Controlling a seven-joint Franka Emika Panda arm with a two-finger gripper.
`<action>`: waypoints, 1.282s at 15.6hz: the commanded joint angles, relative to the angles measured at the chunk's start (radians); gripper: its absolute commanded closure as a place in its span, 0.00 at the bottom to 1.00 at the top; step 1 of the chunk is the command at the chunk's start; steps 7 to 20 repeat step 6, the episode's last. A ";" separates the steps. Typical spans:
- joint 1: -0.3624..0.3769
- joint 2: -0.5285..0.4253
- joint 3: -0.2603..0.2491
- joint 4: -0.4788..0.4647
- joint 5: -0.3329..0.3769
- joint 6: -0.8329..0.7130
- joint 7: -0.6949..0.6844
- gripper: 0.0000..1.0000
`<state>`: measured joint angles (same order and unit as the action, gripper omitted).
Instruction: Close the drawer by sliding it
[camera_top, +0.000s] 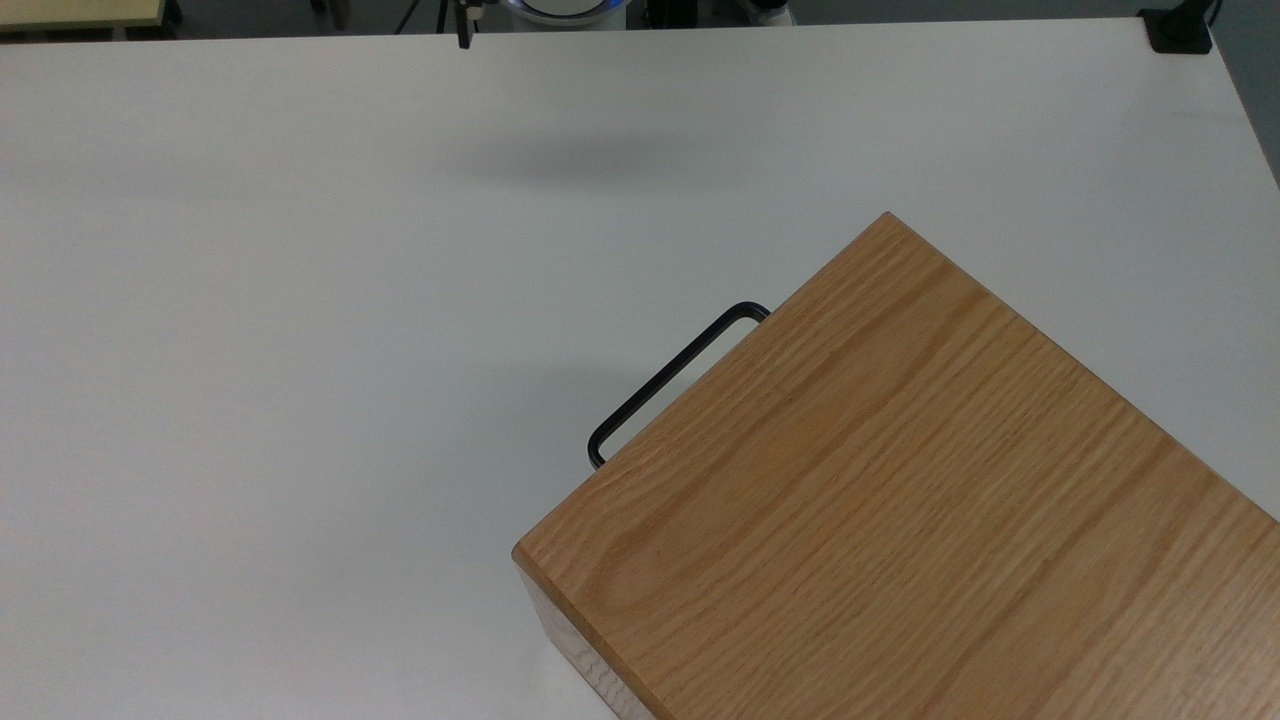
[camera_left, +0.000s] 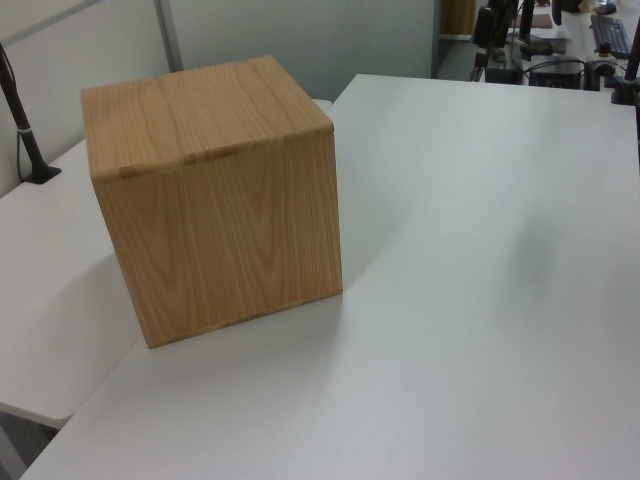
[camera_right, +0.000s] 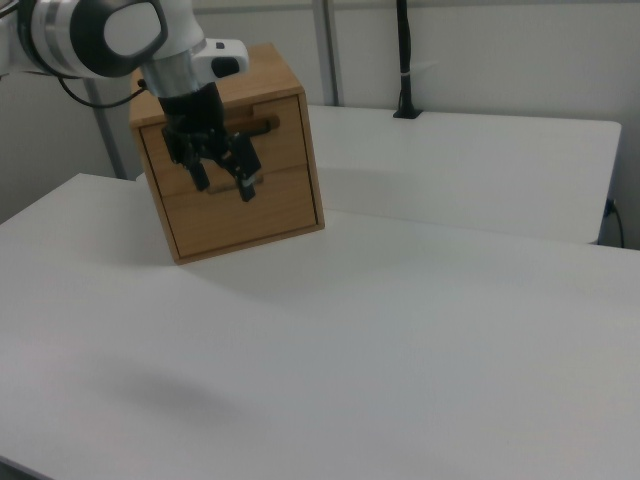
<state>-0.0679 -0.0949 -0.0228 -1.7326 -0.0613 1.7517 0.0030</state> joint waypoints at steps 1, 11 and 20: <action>-0.001 -0.016 -0.003 -0.027 0.005 0.003 -0.058 0.00; -0.001 0.009 -0.002 -0.010 0.006 0.008 -0.058 0.00; -0.001 0.009 -0.002 -0.010 0.006 0.008 -0.058 0.00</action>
